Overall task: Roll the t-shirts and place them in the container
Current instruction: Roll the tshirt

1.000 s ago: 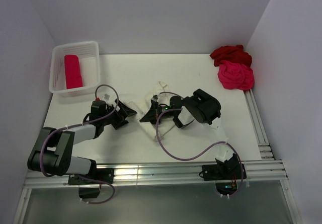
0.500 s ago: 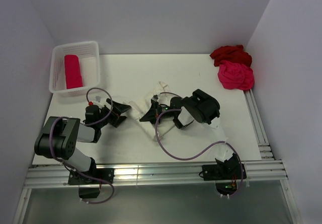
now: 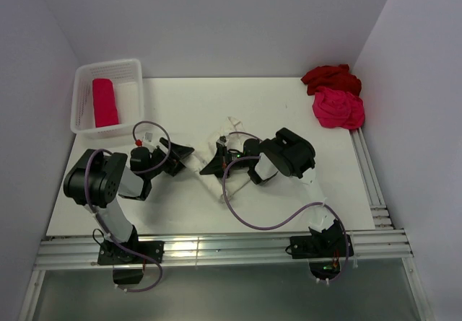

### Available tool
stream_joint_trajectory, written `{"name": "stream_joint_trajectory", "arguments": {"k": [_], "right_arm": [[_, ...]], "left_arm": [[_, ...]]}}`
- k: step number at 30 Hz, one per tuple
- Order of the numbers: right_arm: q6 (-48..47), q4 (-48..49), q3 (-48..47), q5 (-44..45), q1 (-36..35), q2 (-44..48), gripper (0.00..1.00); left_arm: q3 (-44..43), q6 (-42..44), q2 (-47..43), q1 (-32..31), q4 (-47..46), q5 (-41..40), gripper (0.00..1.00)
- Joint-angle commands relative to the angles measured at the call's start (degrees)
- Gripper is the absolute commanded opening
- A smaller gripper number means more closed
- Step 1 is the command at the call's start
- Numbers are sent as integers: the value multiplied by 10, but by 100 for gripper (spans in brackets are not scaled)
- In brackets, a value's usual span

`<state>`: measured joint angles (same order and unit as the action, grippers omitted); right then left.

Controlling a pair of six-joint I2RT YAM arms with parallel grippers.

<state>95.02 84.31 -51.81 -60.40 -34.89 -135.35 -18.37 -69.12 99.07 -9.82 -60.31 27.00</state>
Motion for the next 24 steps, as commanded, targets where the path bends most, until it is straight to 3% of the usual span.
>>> {"name": "stream_joint_trajectory", "arguments": {"k": [1,5,9,17,18,23,24], "right_arm": [[18,-49,-3,20,-3,-11,0],[-11,-91,-2,22,-6,1,0],[-50,-143,-5,20,-9,20,1],[-149,-281,-21,15,-11,56,8],[-150,-285,-21,13,-11,57,10],[-194,-331,-15,12,-11,78,21],[-203,-343,-13,12,-11,84,25]], "left_arm": [[-1,0,46,-4,-49,-10,87],[-11,-6,89,-4,-77,-4,72],[-37,19,87,-4,-31,2,46],[-102,114,40,-4,125,-4,41],[-110,122,40,-4,160,-5,35],[-159,164,40,-5,252,-13,28],[-165,169,39,-5,268,-19,21]]}}
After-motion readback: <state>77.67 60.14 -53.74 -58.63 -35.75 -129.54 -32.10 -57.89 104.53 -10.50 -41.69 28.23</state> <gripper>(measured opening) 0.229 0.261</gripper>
